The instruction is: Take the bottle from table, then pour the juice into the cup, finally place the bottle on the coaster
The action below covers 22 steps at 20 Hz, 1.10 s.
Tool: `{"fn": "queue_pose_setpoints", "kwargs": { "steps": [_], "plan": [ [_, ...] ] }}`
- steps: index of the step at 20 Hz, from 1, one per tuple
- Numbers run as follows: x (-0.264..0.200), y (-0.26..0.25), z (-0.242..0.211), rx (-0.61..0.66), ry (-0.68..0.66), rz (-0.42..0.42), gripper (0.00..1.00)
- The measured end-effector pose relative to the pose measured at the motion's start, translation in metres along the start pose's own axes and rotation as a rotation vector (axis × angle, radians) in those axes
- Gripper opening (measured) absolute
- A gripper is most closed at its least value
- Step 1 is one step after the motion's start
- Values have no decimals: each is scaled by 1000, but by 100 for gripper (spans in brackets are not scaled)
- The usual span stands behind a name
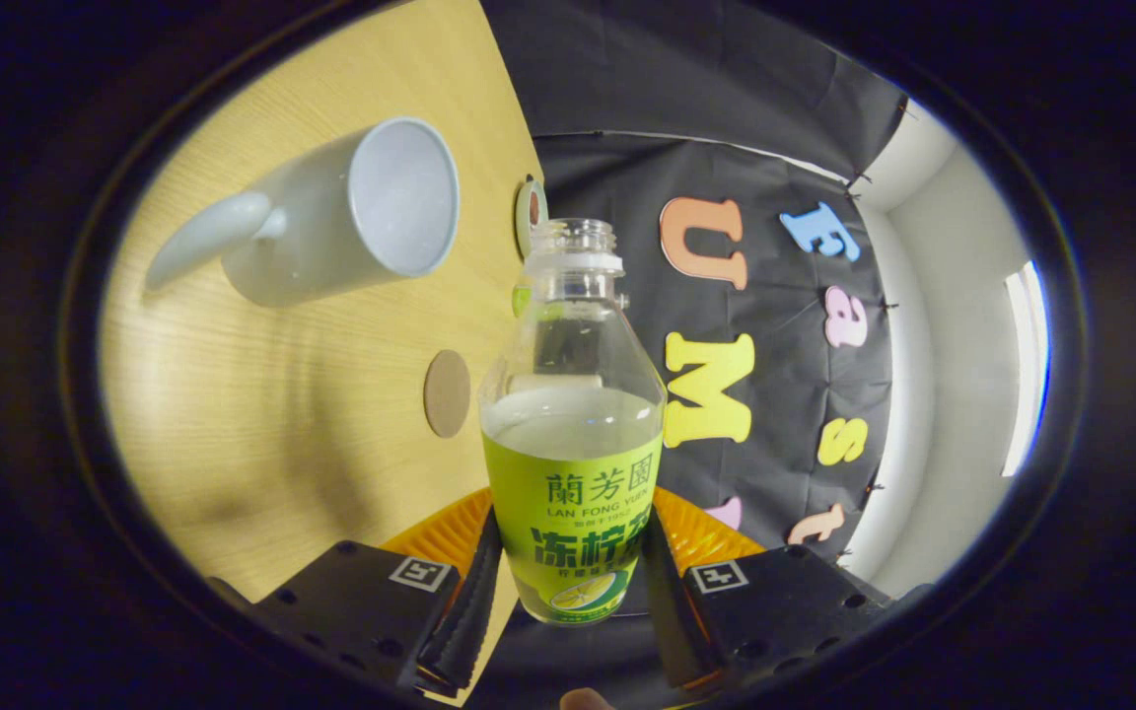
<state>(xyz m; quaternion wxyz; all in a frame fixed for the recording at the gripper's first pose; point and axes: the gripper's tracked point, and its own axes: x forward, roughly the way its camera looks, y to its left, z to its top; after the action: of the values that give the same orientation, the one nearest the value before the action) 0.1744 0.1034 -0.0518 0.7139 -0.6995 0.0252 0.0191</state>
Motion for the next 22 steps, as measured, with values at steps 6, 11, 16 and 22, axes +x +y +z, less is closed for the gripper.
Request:
{"fn": "queue_pose_setpoints", "kwargs": {
  "steps": [6, 11, 16, 22],
  "plan": [
    [-9, -11, 5, -62, -9, -28, 73],
    [-12, -18, 8, -95, -11, -39, 74],
    [-11, -30, 13, -139, -10, -55, 74],
    [-13, -36, 13, -166, -3, -62, 73]
  ]
}}
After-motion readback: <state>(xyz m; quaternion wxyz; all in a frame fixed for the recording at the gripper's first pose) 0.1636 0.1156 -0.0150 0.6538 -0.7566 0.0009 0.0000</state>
